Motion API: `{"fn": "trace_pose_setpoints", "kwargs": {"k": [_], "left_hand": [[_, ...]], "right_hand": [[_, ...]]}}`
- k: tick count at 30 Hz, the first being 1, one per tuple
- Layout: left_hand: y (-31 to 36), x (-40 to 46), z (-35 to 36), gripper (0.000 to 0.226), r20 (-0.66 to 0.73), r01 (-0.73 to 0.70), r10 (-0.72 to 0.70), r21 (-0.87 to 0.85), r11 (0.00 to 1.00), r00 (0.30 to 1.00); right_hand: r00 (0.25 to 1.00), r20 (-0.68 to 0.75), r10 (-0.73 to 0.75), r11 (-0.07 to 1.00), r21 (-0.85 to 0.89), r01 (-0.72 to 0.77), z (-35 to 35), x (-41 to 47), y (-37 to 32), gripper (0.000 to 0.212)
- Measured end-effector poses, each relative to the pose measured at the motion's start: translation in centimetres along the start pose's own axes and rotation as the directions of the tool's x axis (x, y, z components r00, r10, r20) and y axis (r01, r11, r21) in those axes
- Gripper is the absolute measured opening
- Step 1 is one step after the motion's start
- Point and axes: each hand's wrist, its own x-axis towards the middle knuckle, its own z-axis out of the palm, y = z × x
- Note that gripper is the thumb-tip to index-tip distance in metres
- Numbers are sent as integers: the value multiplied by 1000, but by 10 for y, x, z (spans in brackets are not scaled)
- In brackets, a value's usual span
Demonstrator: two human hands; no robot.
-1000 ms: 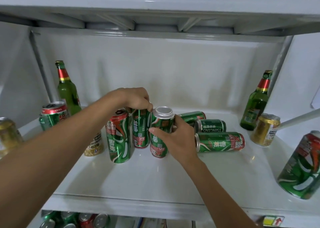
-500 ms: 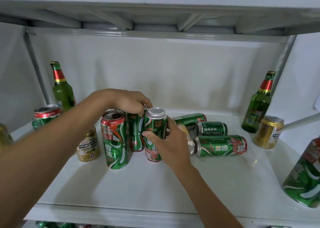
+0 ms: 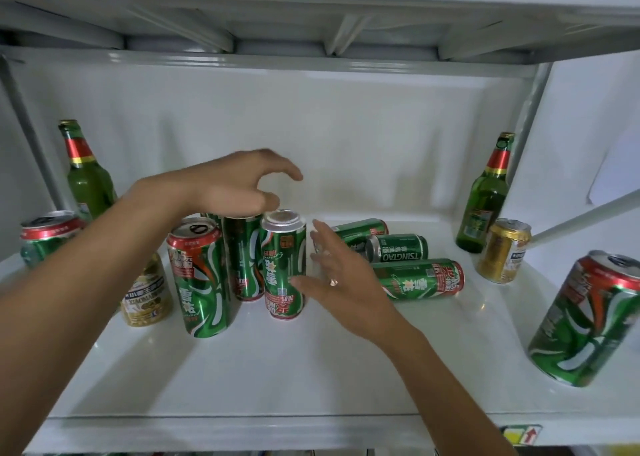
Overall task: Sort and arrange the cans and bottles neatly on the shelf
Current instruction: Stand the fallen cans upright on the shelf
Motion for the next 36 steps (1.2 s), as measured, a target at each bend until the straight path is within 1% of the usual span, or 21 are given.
{"fn": "trace_pose_setpoints", "kwargs": {"k": [1, 2, 3, 4, 5, 7, 9, 10, 12, 15, 17, 19, 21, 24, 28, 30, 32, 34, 36], "left_hand": [[6, -1, 2, 52, -122, -79, 98, 157, 985, 988], [11, -2, 7, 49, -219, -143, 223, 331, 933, 950], [18, -3, 13, 47, -263, -189, 334, 455, 870, 905], [26, -4, 21, 46, -260, -234, 408, 510, 828, 875], [36, -4, 29, 46, -227, -281, 453, 531, 799, 862], [55, 0, 52, 46, -135, -352, 514, 582, 733, 847], [66, 9, 77, 46, -47, -398, 564, 660, 637, 824], [70, 14, 88, 48, 2, -411, 567, 692, 594, 824], [73, 23, 106, 56, 90, -409, 521, 736, 540, 849], [79, 34, 126, 60, 207, -384, 382, 792, 475, 901], [84, 40, 132, 57, 234, -368, 333, 823, 433, 913], [86, 46, 136, 58, 233, -346, 295, 836, 425, 927], [86, 48, 137, 55, 229, -331, 273, 841, 428, 934], [83, 49, 139, 50, 228, -326, 262, 840, 435, 938], [78, 49, 151, 44, 211, -311, 273, 862, 401, 939], [76, 50, 157, 40, 208, -308, 282, 872, 381, 937], [78, 49, 160, 39, 216, -312, 294, 889, 336, 931], [81, 47, 159, 40, 241, -327, 302, 903, 279, 922], [83, 46, 157, 50, 256, -333, 291, 907, 256, 922]], "right_hand": [[999, -33, -12, 1000, 20, 12, -12, -3, -1, 81], [995, -93, -43, 998, 39, 46, -25, -4, -4, 71], [983, -175, -62, 996, 58, 73, -38, -5, -5, 59], [964, -257, -65, 994, 68, 85, -52, -5, -7, 48], [942, -331, -50, 997, 35, 66, -66, -4, -8, 38], [897, -441, -26, 988, -147, -44, -92, -1, -5, 28], [895, -446, -16, 933, -327, -147, -114, 5, 5, 29], [909, -417, -6, 894, -409, -182, -121, 8, 10, 32], [938, -347, 12, 805, -553, -215, -130, 18, 22, 36], [970, -242, 30, 691, -696, -195, -134, 37, 30, 40], [987, -149, 63, 589, -793, -157, -133, 52, 29, 48], [987, -71, 145, 510, -849, -136, -130, 67, 27, 57], [972, -23, 232, 469, -873, -133, -128, 81, 30, 61], [946, 12, 323, 426, -895, -134, -133, 98, 47, 57], [942, 58, 331, 404, -911, -86, -135, 106, 53, 54], [941, 80, 328, 374, -926, -52, -135, 109, 54, 50], [934, 81, 349, 327, -944, -40, -135, 110, 55, 50], [919, 91, 384, 281, -960, -22, -136, 111, 55, 53], [911, 107, 399, 284, -959, -11, -137, 109, 54, 53]]}}
